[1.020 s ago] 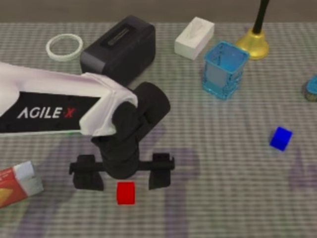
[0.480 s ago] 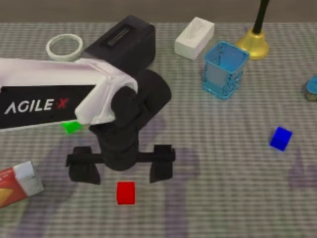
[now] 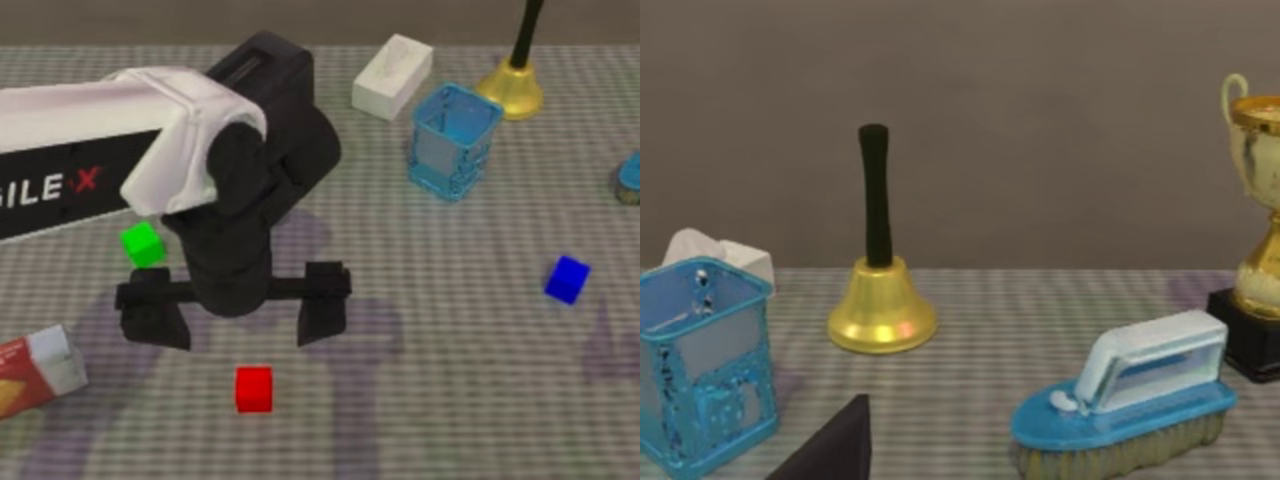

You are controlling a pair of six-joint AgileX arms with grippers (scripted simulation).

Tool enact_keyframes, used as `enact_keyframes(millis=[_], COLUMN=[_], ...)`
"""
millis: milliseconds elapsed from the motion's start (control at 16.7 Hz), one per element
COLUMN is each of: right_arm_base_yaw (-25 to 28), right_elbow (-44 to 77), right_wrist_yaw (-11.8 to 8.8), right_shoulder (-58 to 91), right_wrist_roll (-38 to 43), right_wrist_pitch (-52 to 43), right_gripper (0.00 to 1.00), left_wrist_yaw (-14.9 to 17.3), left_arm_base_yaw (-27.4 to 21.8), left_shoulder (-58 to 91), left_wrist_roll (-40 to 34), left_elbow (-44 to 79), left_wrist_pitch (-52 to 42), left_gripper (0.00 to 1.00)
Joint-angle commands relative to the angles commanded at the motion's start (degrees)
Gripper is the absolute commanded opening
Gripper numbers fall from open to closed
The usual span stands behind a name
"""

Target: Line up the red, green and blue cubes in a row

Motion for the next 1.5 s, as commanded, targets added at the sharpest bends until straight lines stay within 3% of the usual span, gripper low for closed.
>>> enact_keyframes(millis=[240, 420, 660, 1140, 1320, 1500], right_arm_base_yaw=[0.0, 0.0, 0.0, 0.0, 0.0, 0.0], right_elbow=[0.0, 0.0, 0.0, 0.0, 0.0, 0.0], right_wrist_yaw=[0.0, 0.0, 0.0, 0.0, 0.0, 0.0], right_shoulder=[0.0, 0.0, 0.0, 0.0, 0.0, 0.0], right_wrist_roll=[0.0, 0.0, 0.0, 0.0, 0.0, 0.0], right_wrist_pitch=[0.0, 0.0, 0.0, 0.0, 0.0, 0.0], right_gripper=[1.0, 1.0, 1.0, 1.0, 1.0, 1.0], left_wrist_yaw=[0.03, 0.16, 0.48, 1.26, 1.55, 1.75], left_arm_base_yaw=[0.29, 2.73, 8.28, 22.08, 26.13, 28.36], left_shoulder=[1.13, 4.04, 9.59, 20.42, 22.45, 23.17], left_wrist_roll=[1.91, 8.98, 25.7, 68.73, 78.92, 83.66], left_elbow=[0.86, 4.22, 10.5, 23.1, 26.41, 28.14], left_wrist_pitch=[-0.2, -1.25, -3.22, -6.76, -7.06, -6.96], left_gripper=[1.0, 1.0, 1.0, 1.0, 1.0, 1.0])
